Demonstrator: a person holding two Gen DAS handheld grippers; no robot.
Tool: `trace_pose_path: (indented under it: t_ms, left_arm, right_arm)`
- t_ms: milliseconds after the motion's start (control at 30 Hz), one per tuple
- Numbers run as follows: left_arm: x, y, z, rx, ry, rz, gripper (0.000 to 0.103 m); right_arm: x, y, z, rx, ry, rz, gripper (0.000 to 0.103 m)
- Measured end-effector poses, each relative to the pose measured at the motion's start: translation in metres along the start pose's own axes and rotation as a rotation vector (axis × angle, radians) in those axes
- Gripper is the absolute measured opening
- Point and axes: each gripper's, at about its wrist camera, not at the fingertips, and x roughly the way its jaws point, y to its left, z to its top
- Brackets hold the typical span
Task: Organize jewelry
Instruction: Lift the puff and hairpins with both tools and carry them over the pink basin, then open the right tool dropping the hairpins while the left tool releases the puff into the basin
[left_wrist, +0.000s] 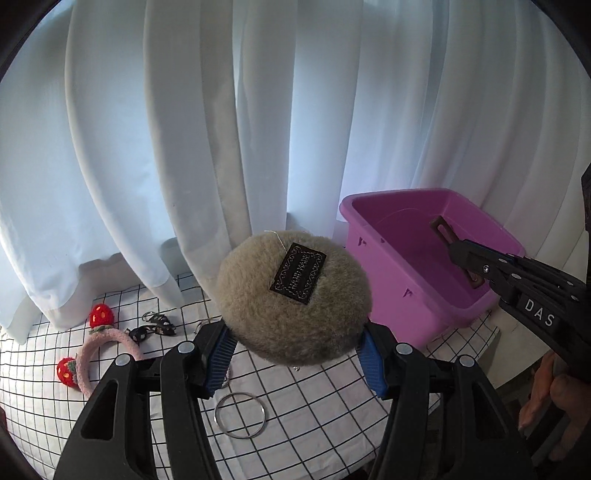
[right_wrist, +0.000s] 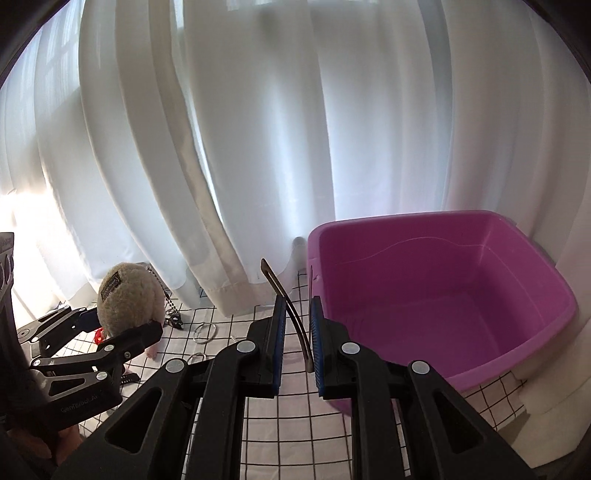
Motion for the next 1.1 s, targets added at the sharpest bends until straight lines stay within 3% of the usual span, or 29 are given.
trace_pose_path:
  t_ms: [233,433,767,933,1000,1033,1067,1100]
  left_arm:
    - [0.045,-0.092,0.052,-0.021,0.002,-0.016,0.057]
    - [0.102,-0.144,0.074,-0.082,0.105,0.011,0.057]
    - [0.179,-0.166,0.062,-0.139,0.348,0.084,0.057]
    - [0.197,-0.167,0.056,-0.148,0.416,0.13,0.064]
    - [0.198,-0.168,0.057,-0.153,0.42,0.135,0.068]
    - [0.198,-0.169,0.057,-0.156,0.422,0.134,0.071]
    - [0.198,-0.169,0.058,-0.156,0.421,0.14,0.078]
    - [0.197,-0.17,0.058,-0.153,0.414,0.149,0.083]
  right_arm:
    - [0.011,-0.109,0.041,0.018,0.042,-0.028,0.013]
    - [0.041,-0.172,0.051,0.003,0.154,-0.026,0.013]
    - [0.093,-0.217,0.046,-0.007,0.337,-0.011,0.013]
    - [0.108,-0.224,0.045,0.006,0.369,-0.01,0.015]
    - [0.11,-0.226,0.045,0.005,0.377,-0.02,0.027]
    - [0.11,-0.227,0.045,0.006,0.368,-0.022,0.043]
    - [0.109,-0.228,0.046,0.007,0.358,-0.025,0.05]
    - [0.109,-0.229,0.046,0.008,0.353,-0.027,0.05]
